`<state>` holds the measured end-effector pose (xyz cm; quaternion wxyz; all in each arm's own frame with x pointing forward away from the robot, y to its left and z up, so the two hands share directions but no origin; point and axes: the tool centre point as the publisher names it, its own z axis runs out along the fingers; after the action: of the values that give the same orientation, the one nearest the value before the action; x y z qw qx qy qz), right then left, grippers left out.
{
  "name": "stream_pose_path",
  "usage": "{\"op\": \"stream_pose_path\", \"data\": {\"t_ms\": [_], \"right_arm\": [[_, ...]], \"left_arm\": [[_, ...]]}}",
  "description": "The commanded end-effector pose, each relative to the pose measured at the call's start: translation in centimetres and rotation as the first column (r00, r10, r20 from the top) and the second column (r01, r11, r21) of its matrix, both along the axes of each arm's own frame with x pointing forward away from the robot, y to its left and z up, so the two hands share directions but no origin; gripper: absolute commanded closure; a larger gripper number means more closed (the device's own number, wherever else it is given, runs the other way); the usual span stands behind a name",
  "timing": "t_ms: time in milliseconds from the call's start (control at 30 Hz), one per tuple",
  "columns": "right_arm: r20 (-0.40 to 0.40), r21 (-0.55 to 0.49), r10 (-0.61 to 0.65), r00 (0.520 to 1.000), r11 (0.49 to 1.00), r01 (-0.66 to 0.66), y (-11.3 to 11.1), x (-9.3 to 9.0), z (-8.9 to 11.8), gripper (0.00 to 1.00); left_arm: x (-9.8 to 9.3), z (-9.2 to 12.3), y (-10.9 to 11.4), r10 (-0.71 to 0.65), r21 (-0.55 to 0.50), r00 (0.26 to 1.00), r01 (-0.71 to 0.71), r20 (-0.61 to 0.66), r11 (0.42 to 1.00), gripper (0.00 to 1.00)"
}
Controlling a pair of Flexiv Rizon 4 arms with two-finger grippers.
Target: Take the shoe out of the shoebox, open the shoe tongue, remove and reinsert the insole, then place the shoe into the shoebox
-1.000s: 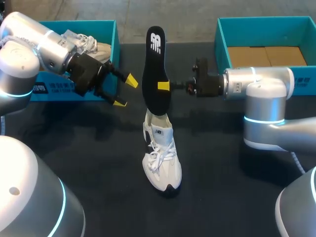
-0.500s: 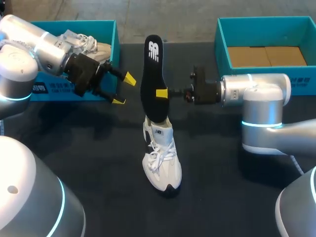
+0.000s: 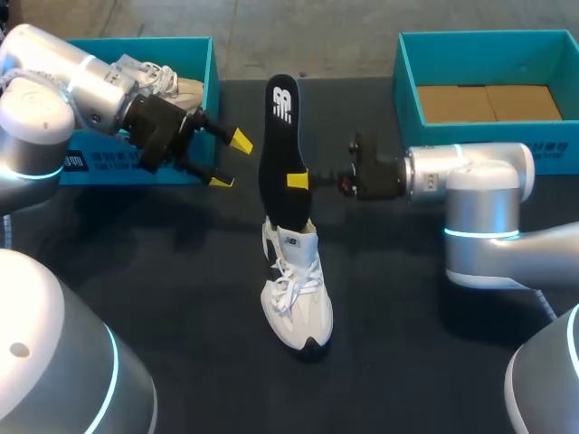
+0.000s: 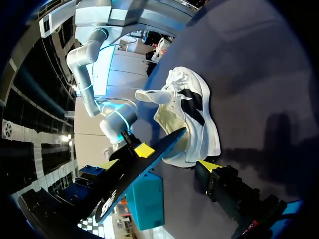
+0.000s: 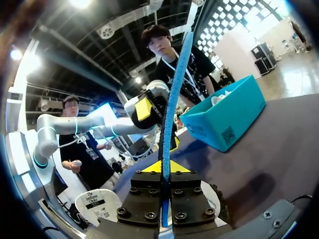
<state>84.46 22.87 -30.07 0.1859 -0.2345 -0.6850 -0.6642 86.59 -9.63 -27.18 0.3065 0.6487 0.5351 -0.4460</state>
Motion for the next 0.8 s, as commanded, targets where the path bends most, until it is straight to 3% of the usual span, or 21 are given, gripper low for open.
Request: {"op": "stream_pose_path", "data": {"t_ms": [33, 800], "right_arm": [[-0.002, 0.002, -0.001, 1.000, 1.000, 0.001, 0.0, -0.1, -0.4, 1.00], [-0.061, -0.005, -0.009, 0.998, 1.000, 0.009, 0.2, -1.0, -2.7, 1.00]], "left_arm": [[0.1, -0.1, -0.1, -0.002, -0.001, 1.000, 0.002, 0.000, 1.000, 0.00], [0.0, -0.4, -0.5, -0.011, -0.004, 1.000, 0.011, -0.004, 1.000, 0.00]]}}
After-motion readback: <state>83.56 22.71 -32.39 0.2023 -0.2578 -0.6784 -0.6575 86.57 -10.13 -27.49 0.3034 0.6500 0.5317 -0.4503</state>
